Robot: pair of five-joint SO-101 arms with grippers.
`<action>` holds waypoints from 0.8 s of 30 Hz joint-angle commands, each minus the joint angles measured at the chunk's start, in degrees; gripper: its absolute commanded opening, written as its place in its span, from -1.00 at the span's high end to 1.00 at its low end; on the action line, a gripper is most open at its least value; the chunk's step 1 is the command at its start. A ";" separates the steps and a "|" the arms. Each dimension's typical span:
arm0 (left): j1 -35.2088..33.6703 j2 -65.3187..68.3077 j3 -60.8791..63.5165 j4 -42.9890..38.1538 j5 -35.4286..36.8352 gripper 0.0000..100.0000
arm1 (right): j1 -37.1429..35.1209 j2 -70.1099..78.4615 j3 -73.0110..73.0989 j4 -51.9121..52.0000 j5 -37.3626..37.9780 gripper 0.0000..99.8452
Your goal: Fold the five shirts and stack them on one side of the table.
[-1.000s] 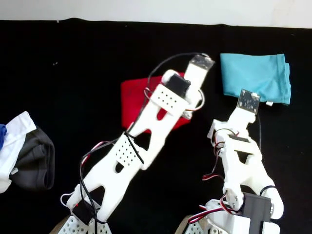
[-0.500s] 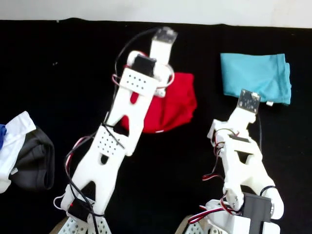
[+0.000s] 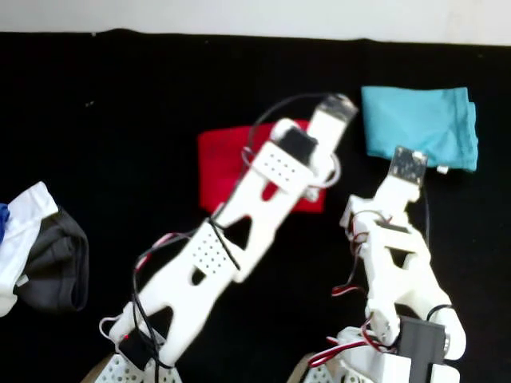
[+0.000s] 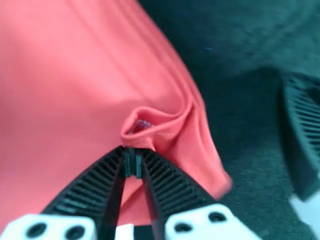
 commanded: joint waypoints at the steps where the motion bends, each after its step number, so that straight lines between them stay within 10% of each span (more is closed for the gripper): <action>1: 1.71 -6.02 -1.98 0.09 0.53 0.98 | -0.40 0.04 -2.07 -0.92 -0.44 0.99; 11: -6.73 -9.89 -1.54 -0.18 0.44 0.98 | -0.40 0.04 -2.07 -1.01 -0.44 0.99; 24: 3.65 -0.40 -1.71 0.09 3.96 0.98 | -0.40 0.04 -2.15 -1.01 -0.44 0.99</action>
